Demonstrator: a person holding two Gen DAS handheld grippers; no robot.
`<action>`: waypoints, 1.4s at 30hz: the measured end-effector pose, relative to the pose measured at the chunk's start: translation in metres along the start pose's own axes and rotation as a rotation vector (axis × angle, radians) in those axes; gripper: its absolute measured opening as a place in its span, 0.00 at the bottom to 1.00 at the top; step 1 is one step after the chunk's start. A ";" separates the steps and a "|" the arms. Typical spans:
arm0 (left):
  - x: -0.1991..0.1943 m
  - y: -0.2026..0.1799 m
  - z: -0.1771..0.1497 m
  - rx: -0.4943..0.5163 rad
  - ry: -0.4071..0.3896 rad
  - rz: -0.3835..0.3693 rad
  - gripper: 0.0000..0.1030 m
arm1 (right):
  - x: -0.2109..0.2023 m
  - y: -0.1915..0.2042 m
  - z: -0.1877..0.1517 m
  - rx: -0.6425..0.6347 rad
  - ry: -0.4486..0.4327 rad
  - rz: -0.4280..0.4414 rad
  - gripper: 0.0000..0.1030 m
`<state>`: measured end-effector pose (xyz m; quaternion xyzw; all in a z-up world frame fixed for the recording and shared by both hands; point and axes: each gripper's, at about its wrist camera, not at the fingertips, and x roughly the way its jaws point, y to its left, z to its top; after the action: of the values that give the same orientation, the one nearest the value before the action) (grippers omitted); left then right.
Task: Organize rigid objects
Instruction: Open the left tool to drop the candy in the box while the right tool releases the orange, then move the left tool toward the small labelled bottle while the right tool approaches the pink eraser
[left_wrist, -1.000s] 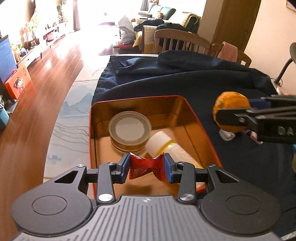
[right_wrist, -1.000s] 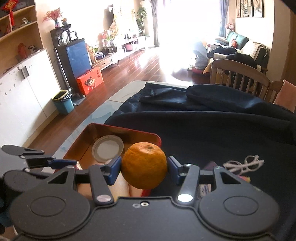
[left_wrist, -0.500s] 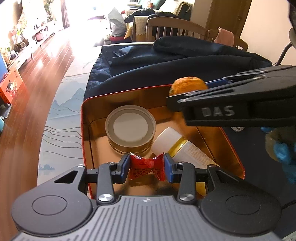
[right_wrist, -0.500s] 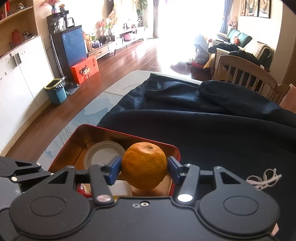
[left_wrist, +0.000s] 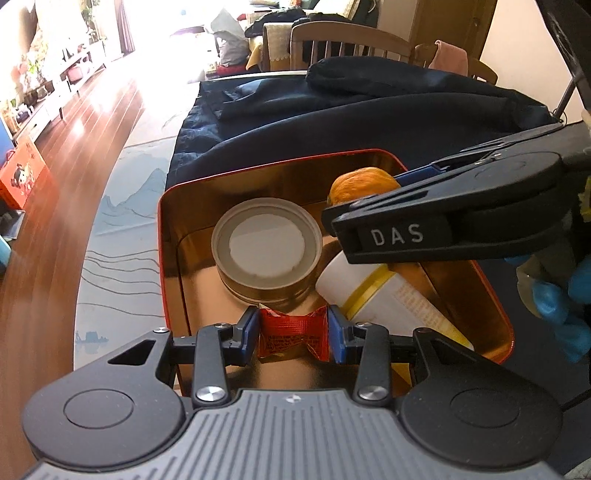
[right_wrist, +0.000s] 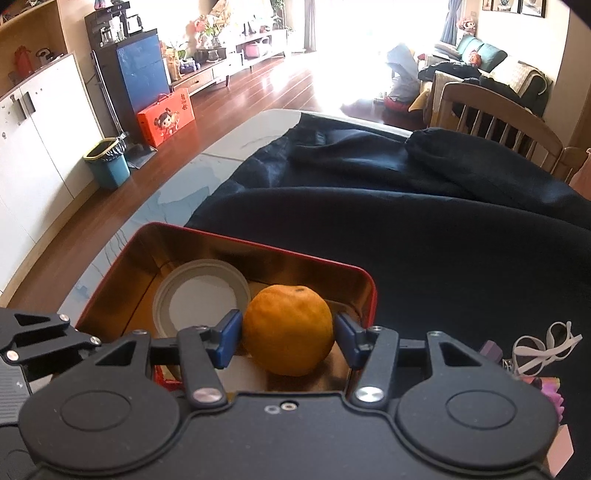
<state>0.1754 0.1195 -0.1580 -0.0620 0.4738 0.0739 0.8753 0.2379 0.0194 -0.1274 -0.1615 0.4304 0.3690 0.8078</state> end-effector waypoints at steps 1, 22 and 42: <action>0.001 -0.001 0.000 0.007 0.000 0.005 0.37 | -0.001 0.000 0.000 0.002 -0.002 0.001 0.51; -0.011 -0.001 -0.003 -0.034 0.003 0.037 0.63 | -0.047 -0.008 -0.012 0.067 -0.051 0.071 0.61; -0.074 -0.034 0.002 -0.080 -0.151 -0.001 0.63 | -0.132 -0.044 -0.047 0.162 -0.183 0.086 0.89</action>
<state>0.1435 0.0808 -0.0937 -0.0913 0.4030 0.0966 0.9055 0.1959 -0.0979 -0.0497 -0.0428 0.3895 0.3807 0.8375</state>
